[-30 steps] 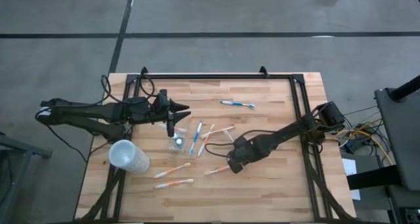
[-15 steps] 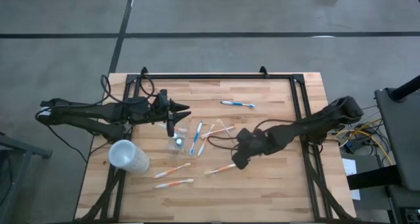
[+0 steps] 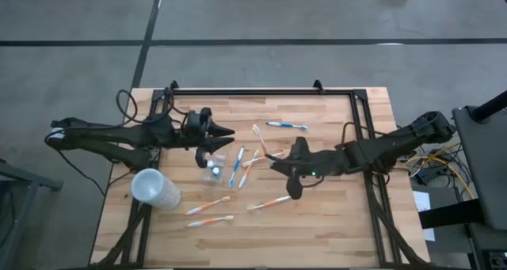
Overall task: Pick & Place toothbrushing station
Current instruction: Put the orange toothbrush into the transparent organizer
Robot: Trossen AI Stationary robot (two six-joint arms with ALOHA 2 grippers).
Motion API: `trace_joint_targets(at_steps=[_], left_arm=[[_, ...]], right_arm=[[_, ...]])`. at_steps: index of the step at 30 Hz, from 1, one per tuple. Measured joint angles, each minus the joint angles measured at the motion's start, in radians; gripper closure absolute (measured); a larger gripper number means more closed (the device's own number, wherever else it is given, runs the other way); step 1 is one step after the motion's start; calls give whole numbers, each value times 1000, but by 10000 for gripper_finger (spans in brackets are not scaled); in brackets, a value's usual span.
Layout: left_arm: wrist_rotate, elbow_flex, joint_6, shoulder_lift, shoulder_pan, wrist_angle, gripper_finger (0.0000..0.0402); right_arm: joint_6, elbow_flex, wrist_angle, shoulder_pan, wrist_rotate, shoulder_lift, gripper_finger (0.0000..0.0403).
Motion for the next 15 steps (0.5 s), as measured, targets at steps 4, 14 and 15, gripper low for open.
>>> trace_joint_targets(at_steps=[4,14,15], left_arm=[[84,0,1,40,0,85,282],[97,0,42,165,1,205,282],[98,0,51,174,1,218,282]], right_arm=[[-33,0,41,0,0,1,390],[-45,0,45,0,-83,28,390],[-45,0,48,1,-86,33,390]])
